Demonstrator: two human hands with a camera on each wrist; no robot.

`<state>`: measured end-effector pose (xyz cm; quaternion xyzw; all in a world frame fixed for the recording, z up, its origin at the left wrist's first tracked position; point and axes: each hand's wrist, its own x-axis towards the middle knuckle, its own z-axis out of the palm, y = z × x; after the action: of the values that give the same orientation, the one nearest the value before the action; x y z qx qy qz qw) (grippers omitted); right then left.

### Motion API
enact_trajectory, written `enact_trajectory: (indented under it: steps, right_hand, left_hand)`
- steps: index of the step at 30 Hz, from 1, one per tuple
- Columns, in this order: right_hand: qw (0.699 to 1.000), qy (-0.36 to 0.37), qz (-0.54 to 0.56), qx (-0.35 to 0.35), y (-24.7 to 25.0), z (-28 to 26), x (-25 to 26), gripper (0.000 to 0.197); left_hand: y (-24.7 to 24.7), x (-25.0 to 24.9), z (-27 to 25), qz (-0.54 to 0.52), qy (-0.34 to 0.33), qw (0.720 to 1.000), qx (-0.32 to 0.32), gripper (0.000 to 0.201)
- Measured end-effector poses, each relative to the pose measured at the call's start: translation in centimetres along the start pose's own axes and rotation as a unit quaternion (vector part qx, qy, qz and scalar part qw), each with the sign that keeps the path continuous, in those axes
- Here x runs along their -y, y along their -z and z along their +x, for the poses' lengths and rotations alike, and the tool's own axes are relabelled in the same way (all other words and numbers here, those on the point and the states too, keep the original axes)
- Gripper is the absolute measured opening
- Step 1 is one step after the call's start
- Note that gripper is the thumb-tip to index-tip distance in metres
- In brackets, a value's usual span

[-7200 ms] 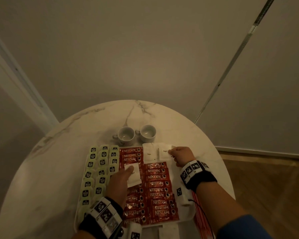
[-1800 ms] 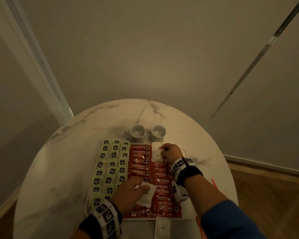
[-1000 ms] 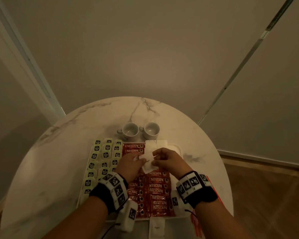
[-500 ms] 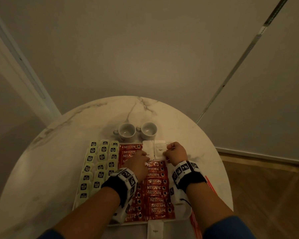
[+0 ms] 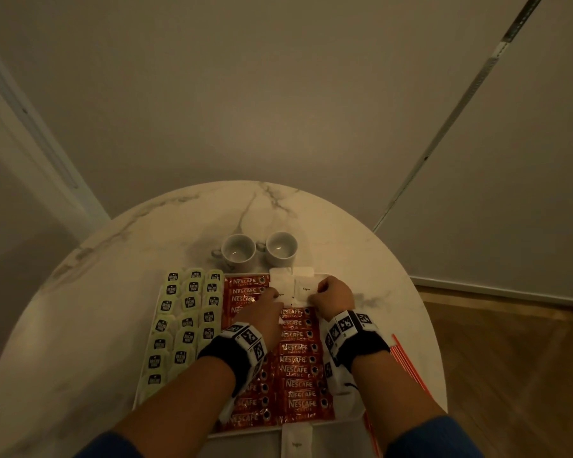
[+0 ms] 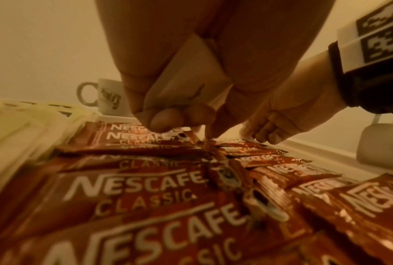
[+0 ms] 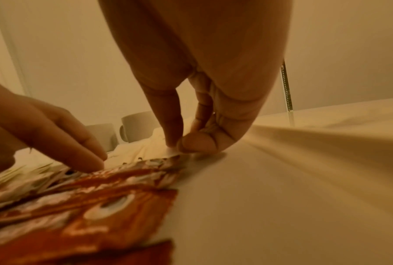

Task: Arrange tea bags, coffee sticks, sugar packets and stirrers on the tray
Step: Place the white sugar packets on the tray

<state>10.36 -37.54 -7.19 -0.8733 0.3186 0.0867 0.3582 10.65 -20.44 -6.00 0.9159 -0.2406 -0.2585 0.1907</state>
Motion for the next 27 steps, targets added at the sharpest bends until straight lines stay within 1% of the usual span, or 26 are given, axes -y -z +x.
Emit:
enact_trajectory:
  steps: [2,5,7,12,17,19,20,21,22,23,24,25,26,27]
  right_hand:
    - [1.0,0.006,-0.021,-0.001,0.0,0.0,0.1,0.009]
    - [0.999,0.016,-0.036,-0.003,0.0,-0.1,0.2,0.015]
    - [0.999,0.024,-0.047,-0.001,0.1,-0.3,0.3,0.015]
    - [0.994,0.07,-0.083,0.002,0.1,-0.8,0.6,0.019]
    - [0.993,0.069,-0.093,0.011,0.0,-0.7,0.5,0.019]
    - [0.995,0.055,-0.088,0.007,0.4,-0.7,0.4,0.024]
    - [0.996,0.046,-0.08,0.001,0.8,-0.8,0.4,0.031]
    - [0.997,0.042,-0.067,-0.007,1.1,-0.8,0.3,0.038]
    - [0.998,0.046,-0.046,-0.015,1.6,-1.1,0.3,0.04]
    - [0.998,0.057,-0.011,-0.017,1.9,-1.4,0.3,0.038]
    - [0.996,0.073,0.042,-0.01,2.3,-2.0,0.5,0.032]
    - [0.99,0.089,0.106,0.009,2.6,-2.8,0.7,0.023]
    - [0.981,0.102,0.16,0.038,2.9,-3.9,1.1,0.013]
    - [0.971,0.112,0.197,0.074,3.2,-5.1,1.5,0.006]
  left_hand:
    - [-0.1,0.0,0.1,0.0,0.001,1.0,-0.004,0.036]
    - [-0.1,0.0,0.2,-0.012,0.005,1.0,-0.007,0.034]
    - [0.0,0.0,0.2,-0.013,0.008,1.0,-0.001,0.034]
    - [-0.2,0.0,0.2,-0.005,0.008,1.0,-0.004,0.033]
    - [-0.2,-0.1,0.1,-0.018,-0.002,0.999,-0.026,0.033]
    - [-0.1,0.0,0.0,-0.041,-0.008,0.998,-0.041,0.036]
    - [0.0,-0.1,0.0,-0.06,-0.007,0.997,-0.052,0.038]
    - [0.2,-0.2,-0.1,-0.092,0.002,0.994,-0.063,0.039]
    - [0.6,-0.5,-0.2,-0.154,0.023,0.985,-0.073,0.039]
    - [1.1,-0.8,-0.3,-0.259,0.052,0.961,-0.081,0.034]
    - [1.6,-1.2,-0.6,-0.4,0.087,0.909,-0.081,0.029]
    - [2.0,-1.6,-0.9,-0.54,0.114,0.832,-0.063,0.027]
    - [2.4,-1.7,-1.4,-0.652,0.124,0.747,-0.042,0.028]
    - [2.7,-1.5,-1.8,-0.718,0.126,0.684,-0.026,0.031]
